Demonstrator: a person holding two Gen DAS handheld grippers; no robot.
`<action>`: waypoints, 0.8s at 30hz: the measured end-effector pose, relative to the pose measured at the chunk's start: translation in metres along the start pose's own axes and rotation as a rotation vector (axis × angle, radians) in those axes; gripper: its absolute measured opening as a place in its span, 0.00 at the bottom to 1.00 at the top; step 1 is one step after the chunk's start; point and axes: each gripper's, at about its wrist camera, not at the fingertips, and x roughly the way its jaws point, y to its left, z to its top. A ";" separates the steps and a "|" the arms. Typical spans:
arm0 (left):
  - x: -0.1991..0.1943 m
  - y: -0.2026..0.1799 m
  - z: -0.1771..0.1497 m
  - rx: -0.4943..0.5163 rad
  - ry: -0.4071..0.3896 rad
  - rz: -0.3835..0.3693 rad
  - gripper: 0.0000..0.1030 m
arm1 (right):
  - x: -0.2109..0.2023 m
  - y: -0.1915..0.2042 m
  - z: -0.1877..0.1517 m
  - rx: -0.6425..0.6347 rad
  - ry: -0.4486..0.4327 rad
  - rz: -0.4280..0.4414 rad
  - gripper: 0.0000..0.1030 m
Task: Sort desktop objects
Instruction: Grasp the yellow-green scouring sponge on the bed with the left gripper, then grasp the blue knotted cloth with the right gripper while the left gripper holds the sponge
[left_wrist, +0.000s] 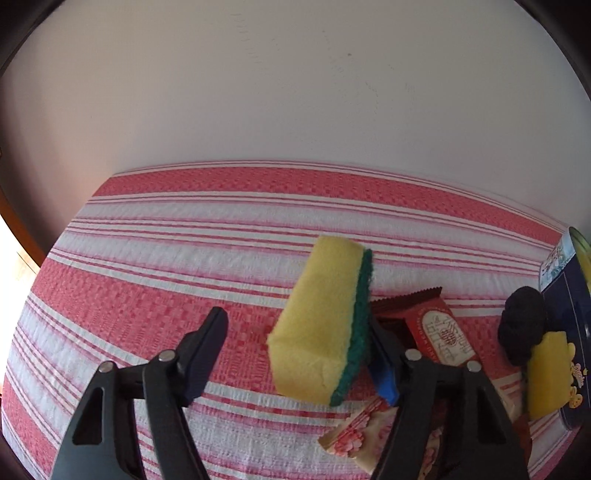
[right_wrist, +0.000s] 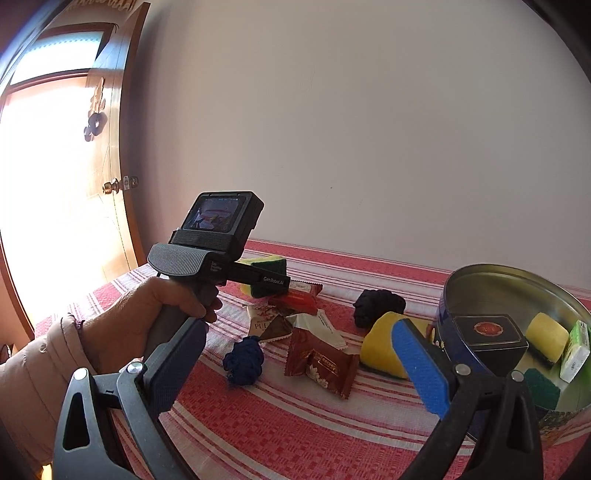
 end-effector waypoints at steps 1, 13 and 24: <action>0.000 -0.001 -0.001 -0.006 0.007 -0.029 0.56 | 0.001 0.000 0.000 0.001 0.006 0.001 0.99; -0.040 0.012 -0.007 -0.056 -0.204 0.018 0.25 | 0.008 -0.003 -0.001 0.011 0.047 0.045 0.99; -0.077 0.034 -0.015 -0.127 -0.315 0.124 0.25 | 0.073 0.045 -0.003 -0.173 0.283 0.137 0.54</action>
